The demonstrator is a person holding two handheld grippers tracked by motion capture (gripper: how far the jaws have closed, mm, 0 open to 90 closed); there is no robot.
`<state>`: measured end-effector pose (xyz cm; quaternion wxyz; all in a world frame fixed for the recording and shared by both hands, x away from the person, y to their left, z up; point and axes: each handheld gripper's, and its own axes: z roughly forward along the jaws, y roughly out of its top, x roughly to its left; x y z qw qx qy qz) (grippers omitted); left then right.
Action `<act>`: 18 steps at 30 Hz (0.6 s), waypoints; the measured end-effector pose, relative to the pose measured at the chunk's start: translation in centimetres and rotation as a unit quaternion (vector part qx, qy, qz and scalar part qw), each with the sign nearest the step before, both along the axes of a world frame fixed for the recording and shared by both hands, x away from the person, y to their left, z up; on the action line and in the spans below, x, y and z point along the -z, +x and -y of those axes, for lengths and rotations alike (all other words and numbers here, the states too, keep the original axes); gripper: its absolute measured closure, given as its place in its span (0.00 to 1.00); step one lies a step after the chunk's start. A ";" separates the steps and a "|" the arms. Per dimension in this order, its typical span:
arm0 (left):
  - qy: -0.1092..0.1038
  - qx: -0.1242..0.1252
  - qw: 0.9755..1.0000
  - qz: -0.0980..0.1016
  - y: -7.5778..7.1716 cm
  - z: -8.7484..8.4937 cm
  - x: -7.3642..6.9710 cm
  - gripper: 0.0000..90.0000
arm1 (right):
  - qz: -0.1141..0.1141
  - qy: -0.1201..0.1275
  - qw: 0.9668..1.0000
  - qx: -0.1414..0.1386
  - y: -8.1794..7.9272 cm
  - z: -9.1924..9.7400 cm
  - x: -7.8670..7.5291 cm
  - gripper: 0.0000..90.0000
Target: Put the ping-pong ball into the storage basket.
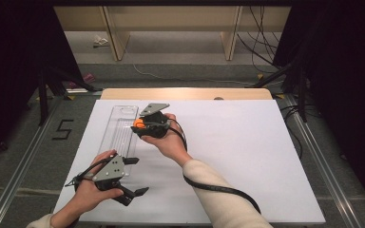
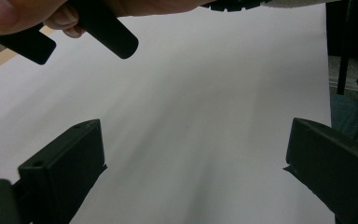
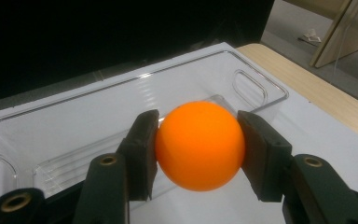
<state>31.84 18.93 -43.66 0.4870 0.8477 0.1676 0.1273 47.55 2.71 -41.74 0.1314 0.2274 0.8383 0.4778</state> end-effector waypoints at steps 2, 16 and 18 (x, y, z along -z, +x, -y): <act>0.000 0.000 1.000 0.000 0.0 0.0 0.0 0.04 | -0.001 -0.001 1.000 -0.005 0.1 -0.3 0.0 0.57; 0.003 0.003 1.000 -0.001 0.0 0.0 0.0 0.04 | -0.002 -0.008 1.000 -0.017 0.4 -1.6 -0.3 0.57; 0.003 0.003 1.000 -0.001 0.0 0.0 0.0 0.04 | -0.002 -0.008 1.000 -0.019 0.4 -1.8 -0.4 0.57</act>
